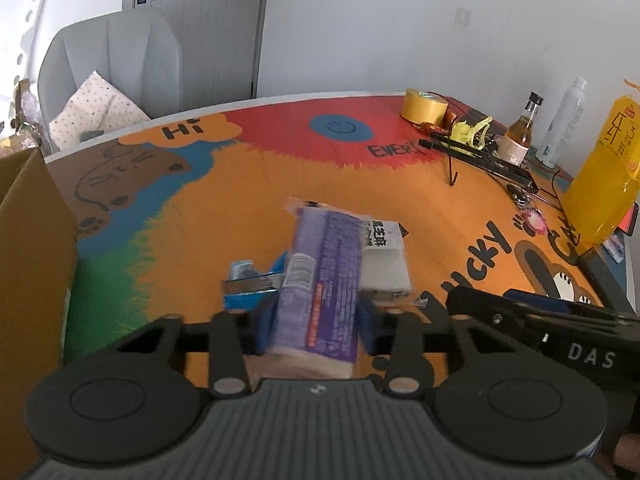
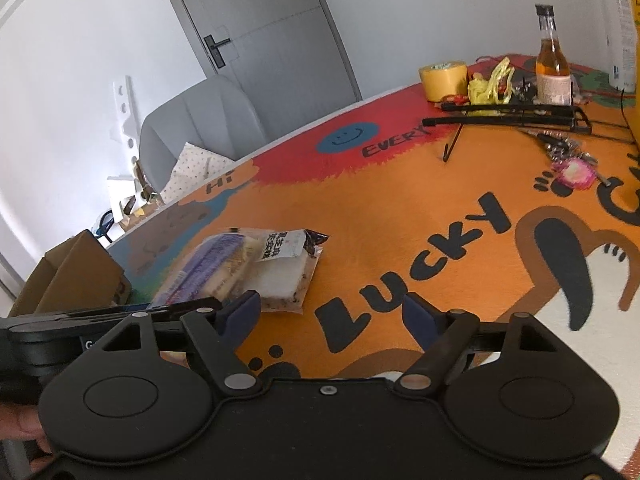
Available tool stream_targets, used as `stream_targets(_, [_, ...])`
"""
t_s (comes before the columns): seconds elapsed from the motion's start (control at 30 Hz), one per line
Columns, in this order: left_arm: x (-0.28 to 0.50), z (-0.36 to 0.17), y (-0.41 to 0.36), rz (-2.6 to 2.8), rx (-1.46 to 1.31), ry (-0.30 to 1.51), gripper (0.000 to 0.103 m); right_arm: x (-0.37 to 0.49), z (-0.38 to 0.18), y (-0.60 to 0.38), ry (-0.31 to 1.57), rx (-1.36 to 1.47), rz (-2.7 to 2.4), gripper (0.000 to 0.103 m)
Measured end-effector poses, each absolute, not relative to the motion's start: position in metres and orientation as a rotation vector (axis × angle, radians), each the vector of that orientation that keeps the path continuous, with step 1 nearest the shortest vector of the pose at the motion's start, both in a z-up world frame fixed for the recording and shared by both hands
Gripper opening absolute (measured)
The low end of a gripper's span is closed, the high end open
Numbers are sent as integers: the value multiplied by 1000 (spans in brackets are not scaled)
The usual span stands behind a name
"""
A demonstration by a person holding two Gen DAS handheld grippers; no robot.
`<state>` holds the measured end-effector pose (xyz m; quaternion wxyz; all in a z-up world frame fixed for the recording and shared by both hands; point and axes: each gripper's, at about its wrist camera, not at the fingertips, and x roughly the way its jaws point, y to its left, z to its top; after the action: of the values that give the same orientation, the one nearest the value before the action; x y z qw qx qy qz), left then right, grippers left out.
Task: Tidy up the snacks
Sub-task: 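Grasp the purple-wrapped bread loaf with the left gripper, then grasp the white pastry pack with the right gripper while the left holds the loaf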
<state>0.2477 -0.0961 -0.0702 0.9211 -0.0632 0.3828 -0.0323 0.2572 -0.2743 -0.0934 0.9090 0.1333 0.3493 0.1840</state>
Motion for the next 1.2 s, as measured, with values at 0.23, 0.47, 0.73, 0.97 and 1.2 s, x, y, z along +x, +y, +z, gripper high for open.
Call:
stream_targets(0.23, [246,-57,-80,-54,-161,785,32,270,-95,-261,737,290,401,79])
stream_targets(0.47, [247,-43,-56,-6,-182,777,32,281,-88,-232,763,250,426,79])
stream_targets(0.73, [247,-38,-37,19,-202,784,32,298,-92,-204,787,132,351,79])
stream_targets(0.97, [242,-28,-31,18,-213,773,32,297,-98,-186,826,-7,341,53])
stream_targets(1.2, [232,-13,-26,34,-227,755,32,293,-80,-199,854,52,364,49])
